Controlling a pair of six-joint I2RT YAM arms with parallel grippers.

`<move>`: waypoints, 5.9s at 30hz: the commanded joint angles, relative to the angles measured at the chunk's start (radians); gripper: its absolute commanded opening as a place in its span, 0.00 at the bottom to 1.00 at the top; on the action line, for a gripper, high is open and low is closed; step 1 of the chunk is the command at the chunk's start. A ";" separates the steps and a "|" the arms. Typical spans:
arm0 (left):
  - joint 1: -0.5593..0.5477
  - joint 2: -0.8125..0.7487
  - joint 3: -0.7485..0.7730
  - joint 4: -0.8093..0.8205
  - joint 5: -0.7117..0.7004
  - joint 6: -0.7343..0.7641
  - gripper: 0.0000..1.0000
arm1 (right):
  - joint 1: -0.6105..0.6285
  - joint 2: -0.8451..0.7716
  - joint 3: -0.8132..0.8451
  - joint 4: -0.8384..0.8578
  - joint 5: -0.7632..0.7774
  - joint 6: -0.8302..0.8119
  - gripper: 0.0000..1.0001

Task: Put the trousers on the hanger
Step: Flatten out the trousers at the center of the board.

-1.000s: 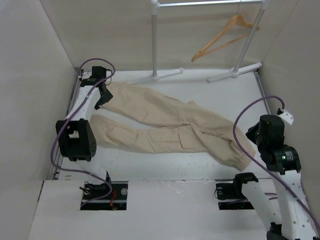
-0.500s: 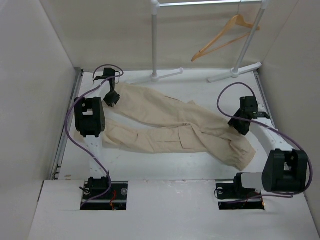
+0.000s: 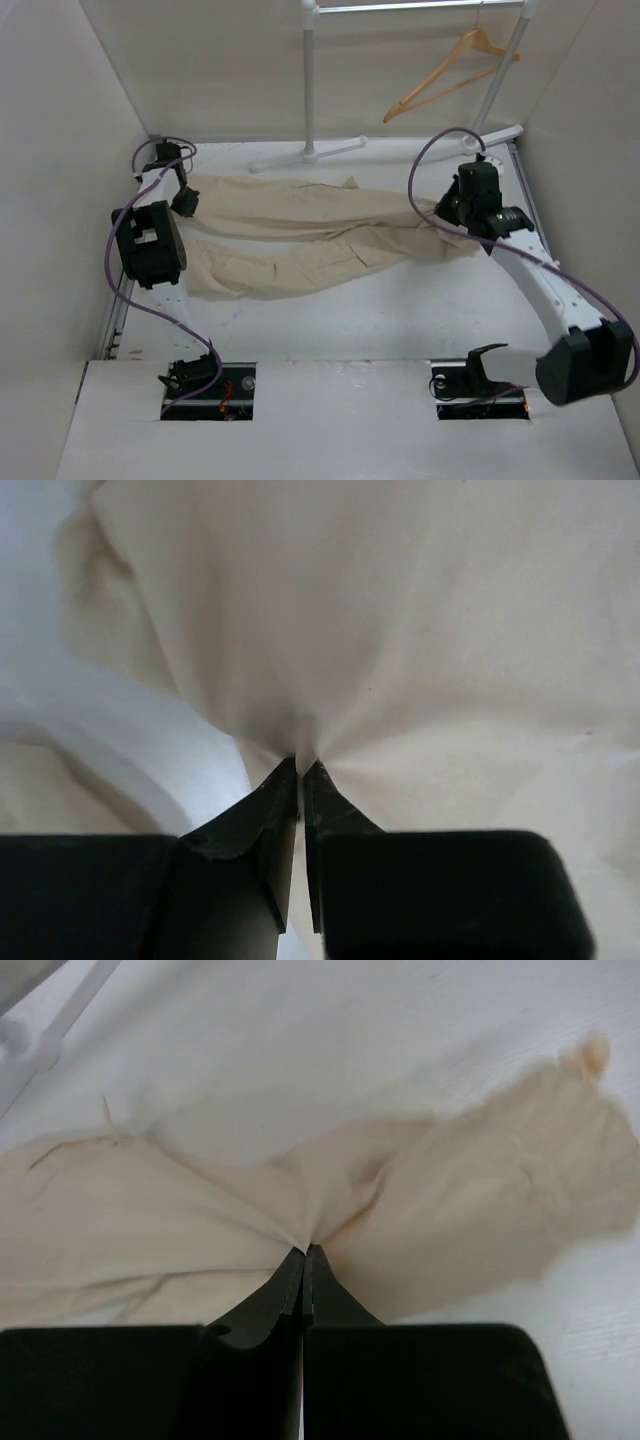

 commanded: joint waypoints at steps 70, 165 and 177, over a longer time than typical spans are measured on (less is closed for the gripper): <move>-0.241 -0.666 -0.463 0.151 -0.023 -0.003 0.38 | -0.172 -0.554 -0.308 0.246 -0.187 0.300 0.02; 0.054 -0.379 -0.492 0.087 -0.060 0.022 0.44 | -0.413 -0.171 -0.383 0.049 0.094 0.317 0.02; 0.035 -0.510 -0.298 0.073 -0.052 -0.003 0.00 | -0.412 -0.166 -0.316 0.063 0.065 0.315 0.00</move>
